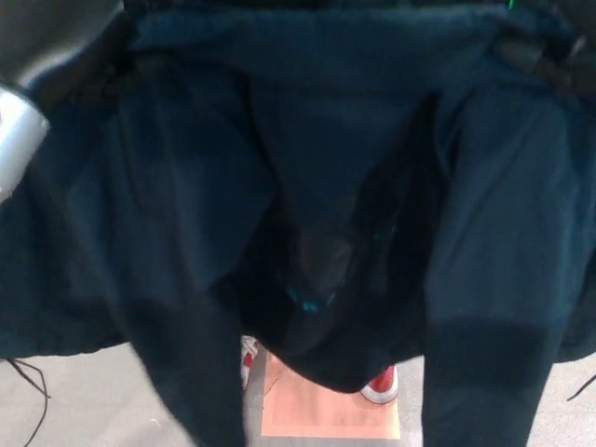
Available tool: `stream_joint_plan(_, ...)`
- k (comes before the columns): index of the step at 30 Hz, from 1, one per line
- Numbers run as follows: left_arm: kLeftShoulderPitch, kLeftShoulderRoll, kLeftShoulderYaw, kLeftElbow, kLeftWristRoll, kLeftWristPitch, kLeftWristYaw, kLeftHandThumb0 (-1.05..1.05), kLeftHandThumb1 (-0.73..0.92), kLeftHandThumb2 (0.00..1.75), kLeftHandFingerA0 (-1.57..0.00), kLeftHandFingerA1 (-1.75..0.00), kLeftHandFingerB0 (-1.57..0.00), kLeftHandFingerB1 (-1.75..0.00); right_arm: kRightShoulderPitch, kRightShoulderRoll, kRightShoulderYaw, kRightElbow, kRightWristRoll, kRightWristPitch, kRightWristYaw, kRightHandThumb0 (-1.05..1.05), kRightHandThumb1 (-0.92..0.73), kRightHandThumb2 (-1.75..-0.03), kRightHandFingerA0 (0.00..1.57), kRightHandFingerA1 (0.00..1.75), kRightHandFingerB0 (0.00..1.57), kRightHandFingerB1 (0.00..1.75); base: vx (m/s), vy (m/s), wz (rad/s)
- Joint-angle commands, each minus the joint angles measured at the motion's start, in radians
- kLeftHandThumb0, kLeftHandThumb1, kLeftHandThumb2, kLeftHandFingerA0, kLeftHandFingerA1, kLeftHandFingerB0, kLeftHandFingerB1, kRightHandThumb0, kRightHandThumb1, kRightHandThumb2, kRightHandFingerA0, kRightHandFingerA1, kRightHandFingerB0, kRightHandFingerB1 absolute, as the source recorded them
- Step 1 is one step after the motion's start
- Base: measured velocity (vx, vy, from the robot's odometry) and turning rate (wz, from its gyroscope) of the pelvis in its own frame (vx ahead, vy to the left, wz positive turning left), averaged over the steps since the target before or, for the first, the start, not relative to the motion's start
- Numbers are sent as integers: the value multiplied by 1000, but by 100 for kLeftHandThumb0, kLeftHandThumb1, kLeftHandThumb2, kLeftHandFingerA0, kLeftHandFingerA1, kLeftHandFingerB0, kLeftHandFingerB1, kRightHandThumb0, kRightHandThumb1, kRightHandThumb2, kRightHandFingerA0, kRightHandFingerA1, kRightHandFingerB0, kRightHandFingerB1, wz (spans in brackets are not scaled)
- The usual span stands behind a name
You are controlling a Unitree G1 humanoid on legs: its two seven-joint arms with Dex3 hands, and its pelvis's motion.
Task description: A person hands a coat to the robot and the robot grabs it with both hands and holds it while the person wears the coat.
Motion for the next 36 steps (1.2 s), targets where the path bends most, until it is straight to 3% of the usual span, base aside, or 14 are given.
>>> stream_joint_plan(1, -261, 40, 53, 159, 179, -42, 333, -37, 81, 64, -92, -174, -66, -159, -351, 2, -107, 268, -178, 81, -358, -43, -83, -73, 92, 164, 85, 146, 0, 0, 0)
stream_joint_plan(12, -534, 55, 25, 346, 218, -55, 393, -38, 84, 66, -91, -175, -69, -154, -685, -18, -75, 578, -158, -26, -419, -41, -86, -66, 96, 175, 77, 160, 0, 0, 0)
stream_joint_plan(13, -603, 56, 15, 395, 230, -63, 421, -38, 79, 69, -91, -171, -75, -143, -752, -34, -62, 629, -167, -62, -428, -40, -83, -72, 93, 175, 79, 153, 0, 0, 0)
stream_joint_plan(15, -685, 41, 1, 450, 248, -31, 424, -38, 84, 72, -92, -175, -72, -154, -820, -43, -57, 676, -165, -71, -413, -42, -84, -65, 93, 175, 72, 146, 0, 0, 0)
stream_joint_plan(16, -719, 37, -7, 477, 255, -26, 429, -39, 87, 67, -96, -174, -70, -161, -850, -47, -51, 701, -169, -81, -419, -40, -81, -63, 97, 167, 90, 75, 0, 0, 0)
stream_joint_plan(17, -751, 34, -17, 503, 261, -24, 435, -39, 87, 67, -96, -174, -70, -161, -878, -51, -44, 726, -173, -93, -428, -40, -81, -63, 97, 167, 90, 75, 0, 0, 0)
stream_joint_plan(19, -824, 42, -30, 568, 260, -58, 466, -37, 85, 66, -95, -174, -70, -162, -943, -48, -34, 780, -172, -117, -441, -39, -79, -63, 98, 162, 90, 76, 0, 0, 0)
stream_joint_plan(20, -856, 41, -39, 594, 268, -50, 469, -38, 87, 66, -97, -175, -70, -165, -974, -47, -24, 795, -181, -100, -429, -40, -82, -66, 91, 174, 69, 144, 0, 0, 0)
stream_joint_plan(21, -892, 40, -48, 623, 272, -48, 470, -37, 86, 66, -98, -174, -70, -163, -1008, -46, -14, 817, -187, -102, -428, -38, -82, -65, 90, 175, 66, 165, 0, 0, 0)
stream_joint_plan(27, -1079, 31, -99, 796, 279, -93, 543, -35, 81, 64, -96, -175, -62, -155, -1196, -30, 27, 976, -194, -131, -443, -41, -84, -65, 90, 175, 68, 156, 0, 0, 0)
stream_joint_plan(28, -1109, 28, -104, 824, 272, -91, 526, -39, 84, 66, -96, -175, -69, -158, -1224, -25, 36, 1002, -197, -134, -446, -40, -84, -65, 89, 175, 71, 142, 0, 0, 0)
stream_joint_plan(34, -1257, 23, -160, 965, 281, -80, 503, -43, 77, 70, -97, -172, -81, -151, -1357, 3, 83, 1127, -202, -135, -429, -40, -82, -64, 89, 175, 70, 153, 0, 0, 0)
stream_joint_plan(35, -1293, 14, -168, 998, 277, -62, 488, -40, 64, 102, -123, -138, -81, -108, -1384, 5, 96, 1153, -209, -141, -430, -40, -81, -64, 90, 175, 72, 153, 0, 0, 0)
stream_joint_plan(36, -1317, 8, -173, 1019, 275, -53, 480, -37, 65, 103, -123, -137, -82, -105, -1404, 7, 105, 1171, -215, -141, -432, -41, -80, -64, 91, 175, 73, 151, 0, 0, 0)
